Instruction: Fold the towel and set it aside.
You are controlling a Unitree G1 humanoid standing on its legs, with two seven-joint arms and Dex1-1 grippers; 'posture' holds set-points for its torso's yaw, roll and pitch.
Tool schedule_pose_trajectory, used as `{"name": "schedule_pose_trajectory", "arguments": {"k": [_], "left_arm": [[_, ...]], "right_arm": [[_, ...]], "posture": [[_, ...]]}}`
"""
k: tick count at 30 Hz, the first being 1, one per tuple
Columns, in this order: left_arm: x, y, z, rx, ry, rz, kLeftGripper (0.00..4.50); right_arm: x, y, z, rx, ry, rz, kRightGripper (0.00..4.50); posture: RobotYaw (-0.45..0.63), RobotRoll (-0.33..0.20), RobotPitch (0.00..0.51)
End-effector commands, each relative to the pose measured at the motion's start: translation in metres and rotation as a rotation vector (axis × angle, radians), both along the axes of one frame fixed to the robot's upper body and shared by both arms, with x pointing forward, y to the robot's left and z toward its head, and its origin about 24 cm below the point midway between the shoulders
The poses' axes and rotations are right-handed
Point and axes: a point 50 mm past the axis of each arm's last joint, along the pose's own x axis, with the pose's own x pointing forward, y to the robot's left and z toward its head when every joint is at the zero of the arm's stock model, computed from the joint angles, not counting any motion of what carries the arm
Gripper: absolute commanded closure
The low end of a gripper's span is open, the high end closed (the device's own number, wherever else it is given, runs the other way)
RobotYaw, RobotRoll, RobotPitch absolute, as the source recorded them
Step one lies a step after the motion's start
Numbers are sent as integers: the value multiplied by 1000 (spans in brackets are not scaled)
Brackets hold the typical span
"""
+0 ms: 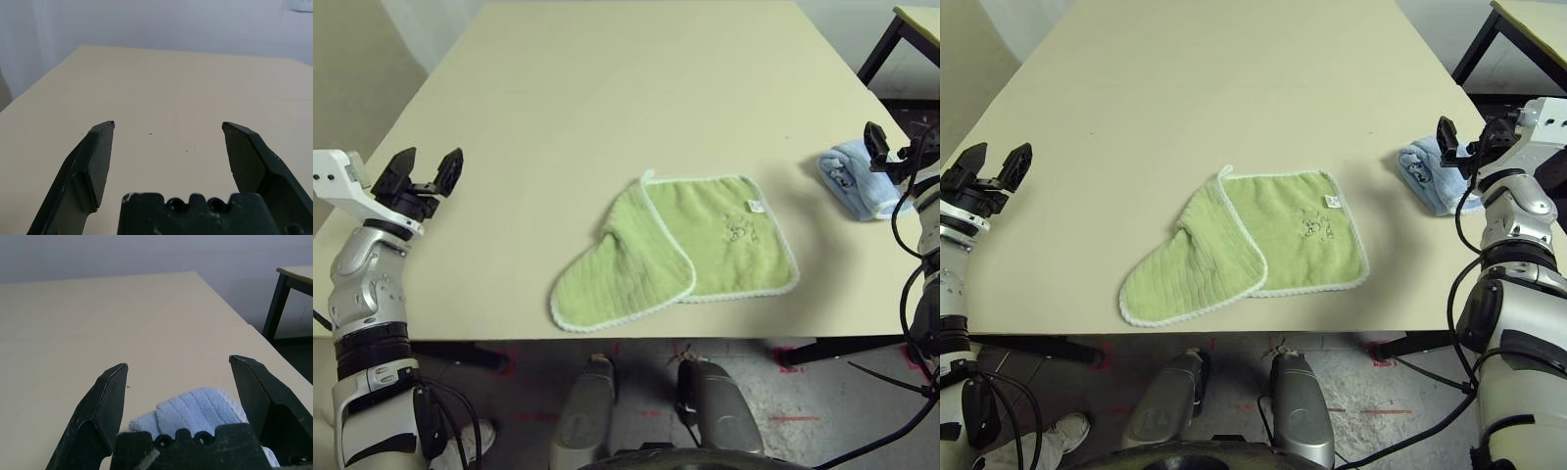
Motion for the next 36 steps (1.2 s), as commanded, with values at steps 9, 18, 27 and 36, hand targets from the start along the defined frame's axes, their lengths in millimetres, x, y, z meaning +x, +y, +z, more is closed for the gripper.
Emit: {"name": "schedule_pose_trajectory", "arguments": {"k": [9, 18, 27, 36], "left_arm": [[-5, -13, 8, 39, 17, -89, 0], [-10, -69, 36, 97, 154, -539, 0], [-16, -116, 50, 178, 238, -819, 0], [-22, -123, 51, 196, 241, -842, 0]], "right_arm": [[10, 12, 4, 6, 26, 78, 37], [30, 52, 19, -54, 248, 474, 37], [44, 93, 7, -150, 585, 645, 37], [48, 117, -12, -177, 724, 677, 37]], "posture": [[118, 0, 117], [113, 0, 113], [128, 0, 114], [169, 0, 111]]}}
